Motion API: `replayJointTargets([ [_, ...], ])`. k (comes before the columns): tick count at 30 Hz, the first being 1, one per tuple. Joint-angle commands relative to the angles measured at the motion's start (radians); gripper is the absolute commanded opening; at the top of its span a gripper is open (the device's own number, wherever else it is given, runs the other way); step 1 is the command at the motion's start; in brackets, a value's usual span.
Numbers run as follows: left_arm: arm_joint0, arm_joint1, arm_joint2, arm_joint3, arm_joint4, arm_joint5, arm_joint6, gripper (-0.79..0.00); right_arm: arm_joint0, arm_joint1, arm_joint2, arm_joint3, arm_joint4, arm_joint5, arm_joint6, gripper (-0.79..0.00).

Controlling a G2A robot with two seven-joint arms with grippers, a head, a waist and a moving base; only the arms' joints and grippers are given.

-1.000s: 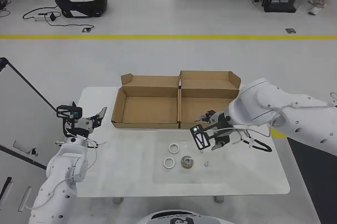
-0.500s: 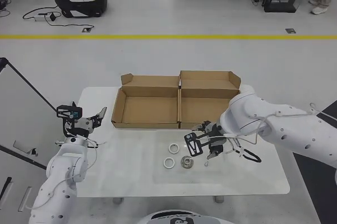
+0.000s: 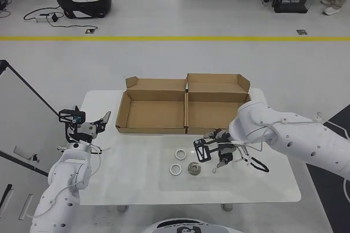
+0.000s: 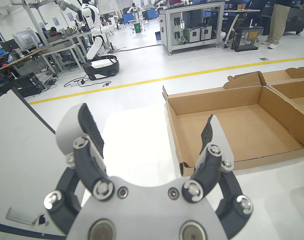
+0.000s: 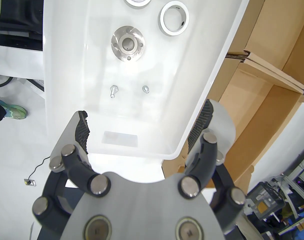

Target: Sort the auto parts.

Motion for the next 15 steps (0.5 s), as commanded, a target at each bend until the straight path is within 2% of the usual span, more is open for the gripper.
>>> replayJointTargets([
  [1,0.000,0.000,0.000,0.000,0.000,0.000,0.000,0.000,-0.004,-0.002,0.000,0.007,0.003,0.006,0.006,0.000],
  [11,0.000,0.000,0.000,0.000,0.000,0.000,0.000,0.000,-0.037,-0.013,0.000,0.049,0.010,0.031,0.031,0.000],
  [15,0.000,0.000,0.000,0.000,0.000,0.000,0.000,0.000,-0.055,-0.015,0.000,0.050,0.014,0.041,0.041,-0.062],
])
